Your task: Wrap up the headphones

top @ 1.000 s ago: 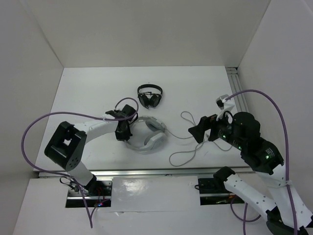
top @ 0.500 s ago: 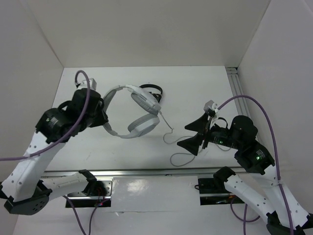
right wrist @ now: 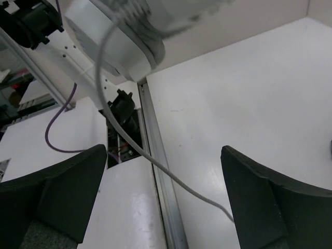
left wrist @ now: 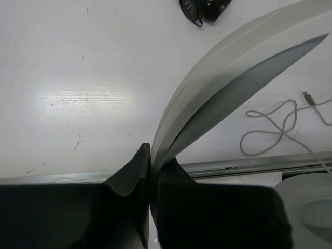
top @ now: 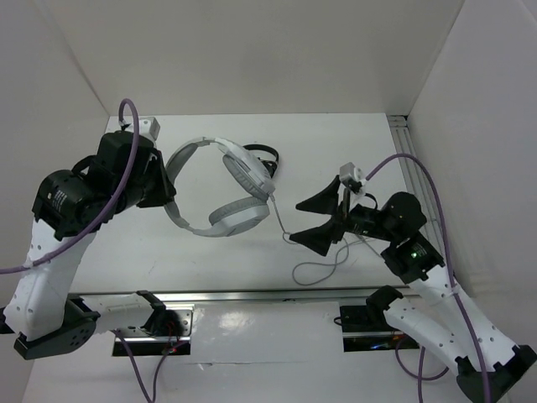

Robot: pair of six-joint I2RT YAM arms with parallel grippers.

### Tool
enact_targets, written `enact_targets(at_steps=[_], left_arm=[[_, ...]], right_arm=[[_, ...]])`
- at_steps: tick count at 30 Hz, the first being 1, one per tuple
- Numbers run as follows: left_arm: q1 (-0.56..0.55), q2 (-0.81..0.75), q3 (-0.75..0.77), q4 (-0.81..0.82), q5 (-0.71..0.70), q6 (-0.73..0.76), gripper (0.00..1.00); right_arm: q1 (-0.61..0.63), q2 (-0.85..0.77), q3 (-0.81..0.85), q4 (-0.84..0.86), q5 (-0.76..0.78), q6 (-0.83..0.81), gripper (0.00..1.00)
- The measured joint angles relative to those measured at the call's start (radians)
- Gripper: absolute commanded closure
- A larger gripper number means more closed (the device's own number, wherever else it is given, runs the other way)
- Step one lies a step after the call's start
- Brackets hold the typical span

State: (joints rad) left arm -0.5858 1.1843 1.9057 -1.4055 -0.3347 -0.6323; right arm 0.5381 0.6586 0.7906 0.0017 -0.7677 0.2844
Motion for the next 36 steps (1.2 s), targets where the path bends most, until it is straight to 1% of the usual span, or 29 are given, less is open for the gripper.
enact_targets(at_steps=[4,10,12,14,15,20,21,24,25,28,29,30,31,32,33,34,35,36], left_arm=[[0.015,0.006,0.011,-0.008,0.013,0.004,1.0],[0.019,0.032,0.035,-0.009,0.034,0.004,1.0],[0.019,0.037,0.048,-0.01,0.041,0.003,1.0],[0.019,0.037,0.055,-0.01,0.045,0.002,1.0],[0.019,0.037,0.06,-0.011,0.046,0.002,1.0],[0.019,0.039,0.079,-0.014,0.048,0.0,1.0],[0.02,0.04,0.084,-0.015,0.048,0.0,1.0],[0.026,0.045,0.099,-0.016,0.051,0.0,1.0],[0.03,0.046,0.104,-0.016,0.053,0.0,1.0],[0.047,0.058,0.127,-0.018,0.055,0.001,1.0],[0.052,0.061,0.131,-0.018,0.055,0.001,1.0],[0.058,0.064,0.137,-0.018,0.056,0.001,1.0],[0.063,0.068,0.142,-0.019,0.057,0.002,1.0],[0.068,0.072,0.146,-0.019,0.058,0.002,1.0],[0.076,0.077,0.151,-0.019,0.063,0.002,1.0],[0.077,0.08,0.152,-0.019,0.064,0.002,1.0],[0.08,0.084,0.154,-0.019,0.068,0.002,1.0],[0.082,0.089,0.155,-0.02,0.071,0.002,1.0]], right_arm=[[0.003,0.008,-0.084,0.04,-0.014,0.039,0.03],[0.021,-0.01,-0.16,0.116,-0.001,0.051,0.08],[0.03,-0.009,-0.19,0.142,0.018,0.05,0.08],[0.034,-0.006,-0.221,0.168,0.04,0.046,0.12],[0.034,-0.002,-0.234,0.175,0.05,0.043,0.12],[0.035,0.075,-0.275,0.225,0.077,0.036,0.23],[0.035,0.089,-0.278,0.229,0.082,0.034,0.3],[0.037,0.1,-0.293,0.238,0.103,0.024,0.48],[0.038,0.1,-0.298,0.238,0.111,0.014,0.56],[0.042,0.098,-0.311,0.222,0.148,-0.002,0.58],[0.042,0.095,-0.315,0.217,0.166,-0.008,0.6],[0.042,0.089,-0.323,0.214,0.182,-0.014,0.6],[0.042,0.078,-0.333,0.21,0.2,-0.018,0.63],[0.042,0.066,-0.345,0.21,0.217,-0.02,0.69],[0.042,0.055,-0.358,0.21,0.233,-0.024,0.81],[0.042,0.044,-0.371,0.208,0.247,-0.024,0.86],[0.042,0.037,-0.38,0.204,0.265,-0.023,0.94],[0.042,0.035,-0.385,0.203,0.282,-0.026,1.0]])
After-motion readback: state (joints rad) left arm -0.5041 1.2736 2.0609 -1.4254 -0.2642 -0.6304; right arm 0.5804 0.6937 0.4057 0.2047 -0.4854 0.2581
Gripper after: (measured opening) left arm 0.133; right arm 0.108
